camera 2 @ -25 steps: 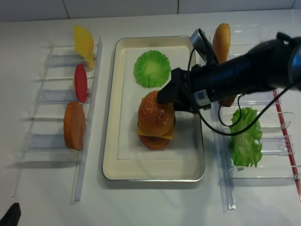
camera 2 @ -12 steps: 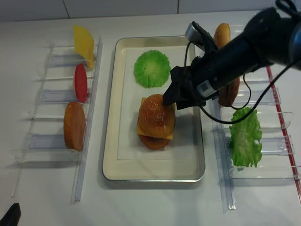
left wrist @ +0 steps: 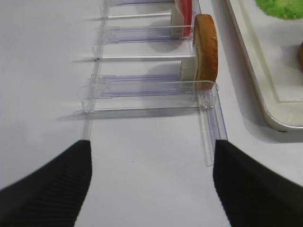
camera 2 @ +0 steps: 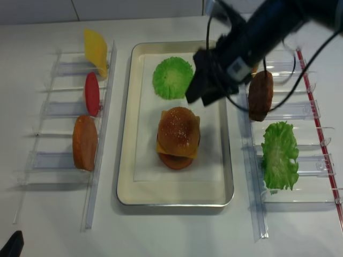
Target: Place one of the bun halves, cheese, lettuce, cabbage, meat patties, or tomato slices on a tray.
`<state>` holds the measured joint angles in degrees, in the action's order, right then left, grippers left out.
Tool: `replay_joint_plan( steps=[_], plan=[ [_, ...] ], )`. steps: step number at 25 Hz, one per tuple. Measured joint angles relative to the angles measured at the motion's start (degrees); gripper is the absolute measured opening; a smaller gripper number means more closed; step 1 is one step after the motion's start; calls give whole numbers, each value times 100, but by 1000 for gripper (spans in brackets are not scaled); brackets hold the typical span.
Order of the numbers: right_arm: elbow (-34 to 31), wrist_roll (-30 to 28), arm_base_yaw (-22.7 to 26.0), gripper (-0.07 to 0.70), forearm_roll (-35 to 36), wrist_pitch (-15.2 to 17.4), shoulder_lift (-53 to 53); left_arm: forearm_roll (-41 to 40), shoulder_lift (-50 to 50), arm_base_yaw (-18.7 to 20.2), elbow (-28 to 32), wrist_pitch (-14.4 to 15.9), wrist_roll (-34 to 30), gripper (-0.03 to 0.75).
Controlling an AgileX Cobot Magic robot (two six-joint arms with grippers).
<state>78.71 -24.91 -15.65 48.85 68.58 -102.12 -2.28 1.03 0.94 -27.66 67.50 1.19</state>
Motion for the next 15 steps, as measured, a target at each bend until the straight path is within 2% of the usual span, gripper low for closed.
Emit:
replay_joint_plan(
  steps=[5, 11, 15],
  plan=[
    [645, 627, 0, 406, -1279, 91, 268, 0, 0, 0, 0, 0, 0, 533],
    [752, 1563, 0, 406, -3199, 209, 1115, 0, 0, 0, 0, 0, 0, 533],
    [752, 1923, 0, 406, -3729, 261, 1662, 0, 0, 0, 0, 0, 0, 533]
  ],
)
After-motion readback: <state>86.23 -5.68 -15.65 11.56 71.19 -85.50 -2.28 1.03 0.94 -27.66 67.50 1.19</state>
